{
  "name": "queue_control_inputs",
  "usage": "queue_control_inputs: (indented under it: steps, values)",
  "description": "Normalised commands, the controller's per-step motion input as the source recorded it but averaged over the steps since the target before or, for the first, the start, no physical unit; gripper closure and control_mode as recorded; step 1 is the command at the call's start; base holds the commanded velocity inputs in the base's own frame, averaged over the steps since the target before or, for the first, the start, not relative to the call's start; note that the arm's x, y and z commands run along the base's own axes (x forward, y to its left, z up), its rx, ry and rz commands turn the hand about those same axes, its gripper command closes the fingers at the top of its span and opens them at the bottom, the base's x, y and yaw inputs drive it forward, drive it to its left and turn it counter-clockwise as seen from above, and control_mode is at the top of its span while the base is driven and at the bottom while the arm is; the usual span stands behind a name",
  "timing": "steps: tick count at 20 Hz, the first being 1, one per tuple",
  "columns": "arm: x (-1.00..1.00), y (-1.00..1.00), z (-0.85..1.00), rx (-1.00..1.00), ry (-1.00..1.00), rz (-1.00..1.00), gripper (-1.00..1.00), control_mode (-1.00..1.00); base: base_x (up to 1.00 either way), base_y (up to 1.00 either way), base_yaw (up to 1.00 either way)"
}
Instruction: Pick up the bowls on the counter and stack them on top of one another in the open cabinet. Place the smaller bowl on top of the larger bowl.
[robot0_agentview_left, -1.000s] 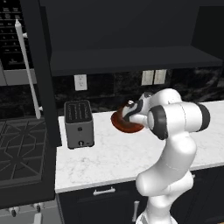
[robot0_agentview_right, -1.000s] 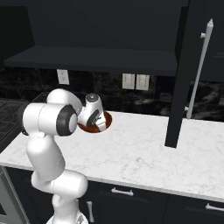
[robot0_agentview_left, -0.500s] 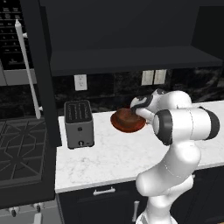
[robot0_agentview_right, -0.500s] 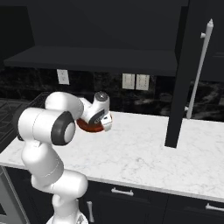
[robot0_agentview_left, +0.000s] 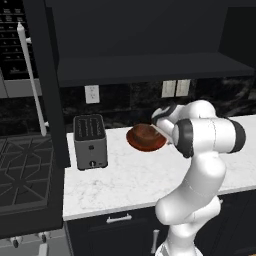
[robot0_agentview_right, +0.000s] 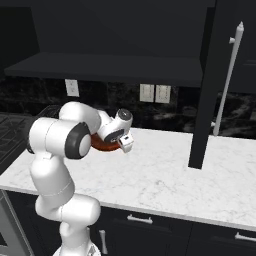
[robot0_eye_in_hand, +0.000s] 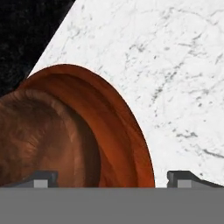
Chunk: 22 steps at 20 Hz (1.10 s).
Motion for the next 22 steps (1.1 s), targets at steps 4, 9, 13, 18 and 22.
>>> queue_control_inputs:
  steps: [4, 9, 13, 18, 22]
  values:
    - [0.32, 0.10, -0.17, 0.00, 0.00, 0.08, -1.00, -1.00, 0.00, 0.00, 0.00]
    - [0.11, 0.08, -0.39, 0.00, 0.04, 0.07, -1.00, -1.00, 0.00, 0.00, 0.00]
    - [0.25, 0.22, -0.36, -0.02, 0.11, 0.03, -1.00, -1.00, 0.00, 0.00, 0.00]
    - [0.28, 0.41, -0.27, -0.05, 0.08, 0.00, -1.00, -1.00, 0.00, 0.00, 0.00]
    - [0.08, 0.47, -0.02, -0.07, 0.00, 0.00, 1.00, -1.00, 0.00, 0.00, 0.00]
